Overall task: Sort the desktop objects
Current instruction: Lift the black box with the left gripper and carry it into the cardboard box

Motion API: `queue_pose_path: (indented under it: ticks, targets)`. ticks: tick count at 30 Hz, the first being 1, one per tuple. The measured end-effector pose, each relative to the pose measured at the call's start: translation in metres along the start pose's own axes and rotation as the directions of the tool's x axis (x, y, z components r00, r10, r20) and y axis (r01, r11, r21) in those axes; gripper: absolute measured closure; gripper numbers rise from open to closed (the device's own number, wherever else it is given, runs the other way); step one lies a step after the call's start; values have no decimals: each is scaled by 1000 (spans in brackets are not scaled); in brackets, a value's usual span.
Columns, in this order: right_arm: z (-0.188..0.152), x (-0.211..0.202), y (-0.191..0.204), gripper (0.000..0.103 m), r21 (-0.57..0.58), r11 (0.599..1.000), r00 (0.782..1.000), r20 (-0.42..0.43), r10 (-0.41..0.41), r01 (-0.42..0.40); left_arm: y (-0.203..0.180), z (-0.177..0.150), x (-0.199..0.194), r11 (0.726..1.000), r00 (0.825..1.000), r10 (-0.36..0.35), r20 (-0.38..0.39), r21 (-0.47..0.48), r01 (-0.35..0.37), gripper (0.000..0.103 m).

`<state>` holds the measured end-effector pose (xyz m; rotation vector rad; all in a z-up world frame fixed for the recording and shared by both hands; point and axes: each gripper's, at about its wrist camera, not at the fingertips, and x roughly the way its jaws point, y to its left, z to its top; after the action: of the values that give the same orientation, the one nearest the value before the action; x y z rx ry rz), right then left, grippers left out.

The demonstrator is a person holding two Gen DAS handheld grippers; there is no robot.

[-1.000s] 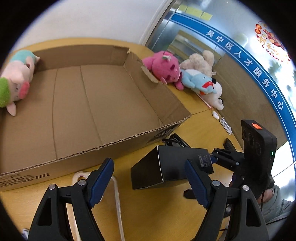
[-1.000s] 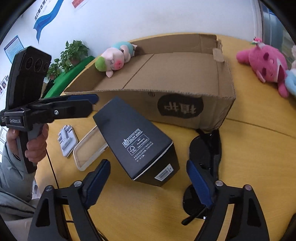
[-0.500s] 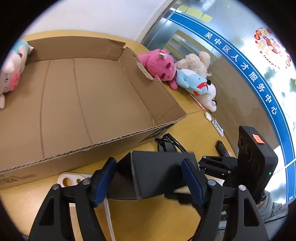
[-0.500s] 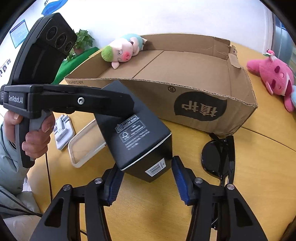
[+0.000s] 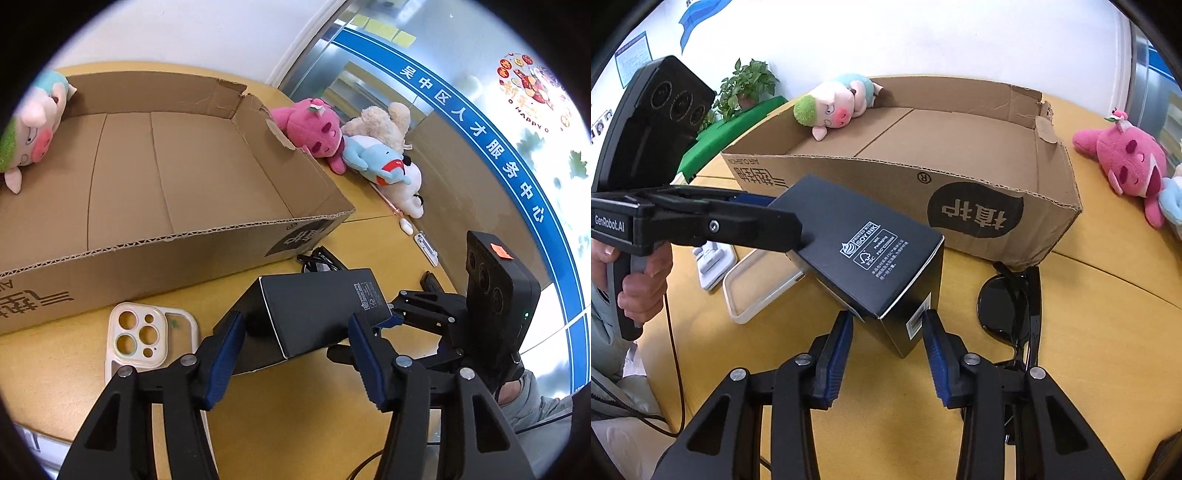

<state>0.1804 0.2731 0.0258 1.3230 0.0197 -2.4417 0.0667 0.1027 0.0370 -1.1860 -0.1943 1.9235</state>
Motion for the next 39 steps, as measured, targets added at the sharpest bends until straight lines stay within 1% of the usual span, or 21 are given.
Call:
queue_pose_path:
  ticks: [6,10,18,23,26,30,33,39]
  targets:
    - [-1,-4,3,65,-8,1000,1000,17,-1,1,-12,1,-10,1000,999,-2,48,30,1,47]
    - [0,-10,6,65,-19,1000,999,39,1,0,-19,-1,-15,998,998,4,59,56,-7,47]
    - [-6,-13,10,65,-25,1000,999,49,0,1,-15,-7,-15,1000,998,-3,58,29,1,47]
    - [-3,-16,13,65,-29,1000,998,61,-2,4,-20,-5,-24,998,996,-2,90,57,-3,47]
    - [1,-18,15,65,-41,999,998,69,-8,11,-26,-1,-32,996,992,9,123,84,-19,47]
    - [13,-25,19,65,-63,998,995,96,-19,25,-37,7,-48,991,983,31,183,124,-55,47]
    - [27,-34,23,65,-85,996,991,130,-22,33,-42,16,-64,986,971,41,236,148,-77,47]
    - [63,-53,36,65,-156,986,978,204,-33,65,-50,36,-96,973,939,54,339,193,-125,47]
